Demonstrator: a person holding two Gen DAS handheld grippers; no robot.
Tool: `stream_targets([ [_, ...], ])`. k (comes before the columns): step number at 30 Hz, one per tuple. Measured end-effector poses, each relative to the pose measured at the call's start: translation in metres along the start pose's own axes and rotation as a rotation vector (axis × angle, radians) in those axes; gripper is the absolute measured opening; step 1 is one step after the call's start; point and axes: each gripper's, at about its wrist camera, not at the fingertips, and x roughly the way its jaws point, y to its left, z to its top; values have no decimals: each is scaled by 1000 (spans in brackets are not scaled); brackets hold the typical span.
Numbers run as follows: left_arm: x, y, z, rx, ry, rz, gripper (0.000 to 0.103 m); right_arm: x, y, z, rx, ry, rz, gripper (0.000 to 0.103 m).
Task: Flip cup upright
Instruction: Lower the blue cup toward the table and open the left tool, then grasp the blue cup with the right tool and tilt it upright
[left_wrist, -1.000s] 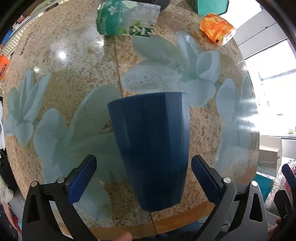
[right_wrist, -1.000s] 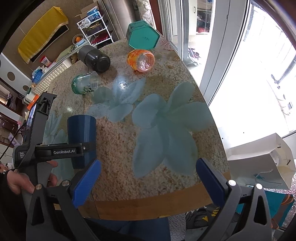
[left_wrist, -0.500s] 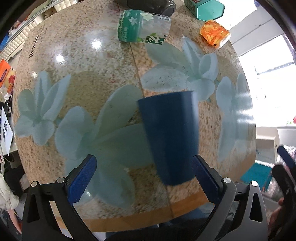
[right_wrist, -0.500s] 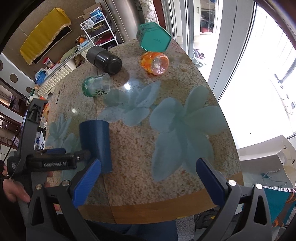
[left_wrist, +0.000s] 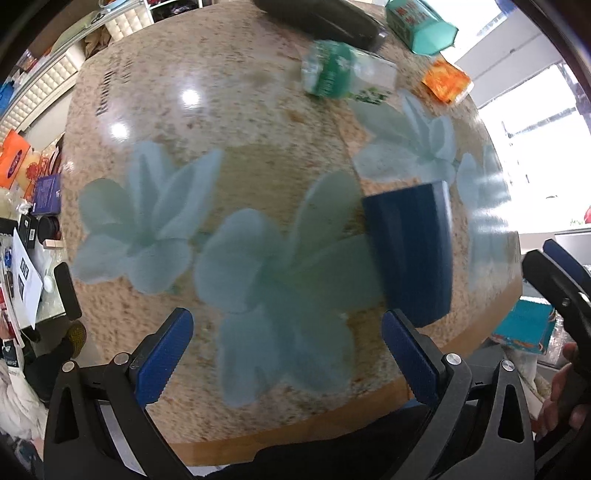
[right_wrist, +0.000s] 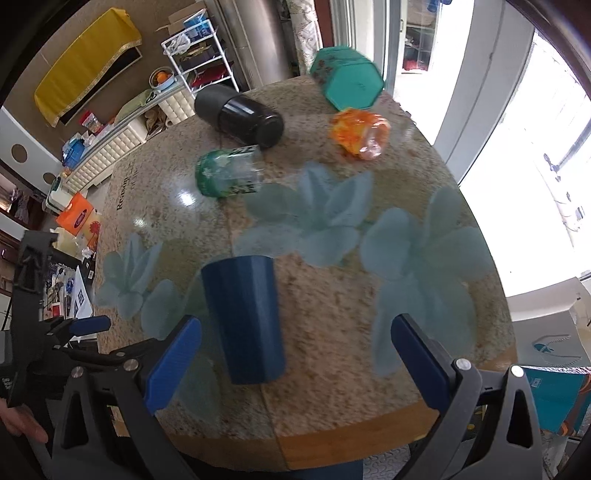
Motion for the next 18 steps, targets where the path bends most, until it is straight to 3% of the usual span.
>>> stream_targets([
  [11, 0, 57, -14, -23, 26, 2, 103, 48, 36, 11, -36, 117, -41, 103],
  [18, 25, 63, -12, -7, 57, 8, 103, 80, 44, 14, -78, 226, -95, 103],
])
